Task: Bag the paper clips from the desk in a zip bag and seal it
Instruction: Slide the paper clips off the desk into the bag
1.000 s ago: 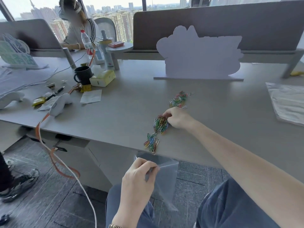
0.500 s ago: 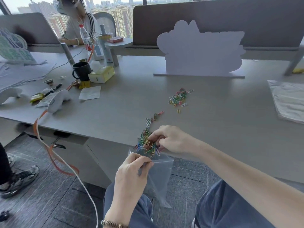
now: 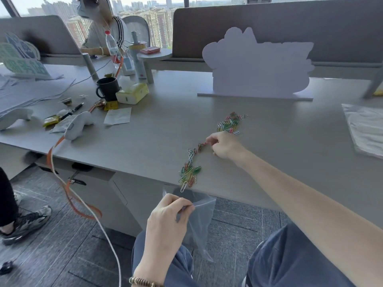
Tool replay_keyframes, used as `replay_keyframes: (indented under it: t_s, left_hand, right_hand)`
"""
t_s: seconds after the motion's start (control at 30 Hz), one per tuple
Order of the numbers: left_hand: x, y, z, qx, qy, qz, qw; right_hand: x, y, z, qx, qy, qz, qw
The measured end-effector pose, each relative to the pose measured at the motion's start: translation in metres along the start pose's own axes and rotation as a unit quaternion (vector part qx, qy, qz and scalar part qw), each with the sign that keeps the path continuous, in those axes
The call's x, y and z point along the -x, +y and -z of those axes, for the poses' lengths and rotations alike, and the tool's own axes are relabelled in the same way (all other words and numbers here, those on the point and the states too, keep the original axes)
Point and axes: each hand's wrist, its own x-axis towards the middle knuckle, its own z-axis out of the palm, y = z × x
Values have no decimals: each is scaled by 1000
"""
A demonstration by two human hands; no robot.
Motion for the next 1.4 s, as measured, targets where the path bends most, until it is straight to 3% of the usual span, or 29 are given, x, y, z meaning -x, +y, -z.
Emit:
replay_keyframes:
  t_s: [0.2, 0.57, 0.73, 0.87, 0.93, 1.07, 1.27, 1.33, 1.4]
  left_hand:
    - [-3, -2, 3, -2, 4, 4, 1000]
    - [-6, -8, 6, -4, 12, -11, 1000]
    - [-7, -11, 9, -5, 16, -14, 1000]
    - [-7, -11, 9, -3, 15, -15, 1000]
    - [-7, -11, 8, -2, 16, -15, 1000]
    - [-6, -14, 6, 0, 19, -17, 1000]
    - [-4, -12, 7, 5, 23, -17, 1000]
    - [-4, -13, 8, 8, 24, -15, 1000]
    - [-4, -14, 10, 10, 24, -15, 1000]
  right_hand:
    - [-17, -15, -12, 72, -42, 45, 996]
    - [35, -20, -32, -5, -170, 203, 964]
    - [44, -19, -29, -121, -213, 167, 955]
    - [39, -2, -5, -90, -81, 130, 984]
    - [43, 8, 0, -55, -59, 103, 991]
    - [52, 9, -9, -109, -106, 68, 986]
    - [68, -15, -31, -209, -206, 84, 952]
    - [62, -17, -31, -234, -204, 76, 948]
    - [44, -16, -30, -221, -154, 67, 961]
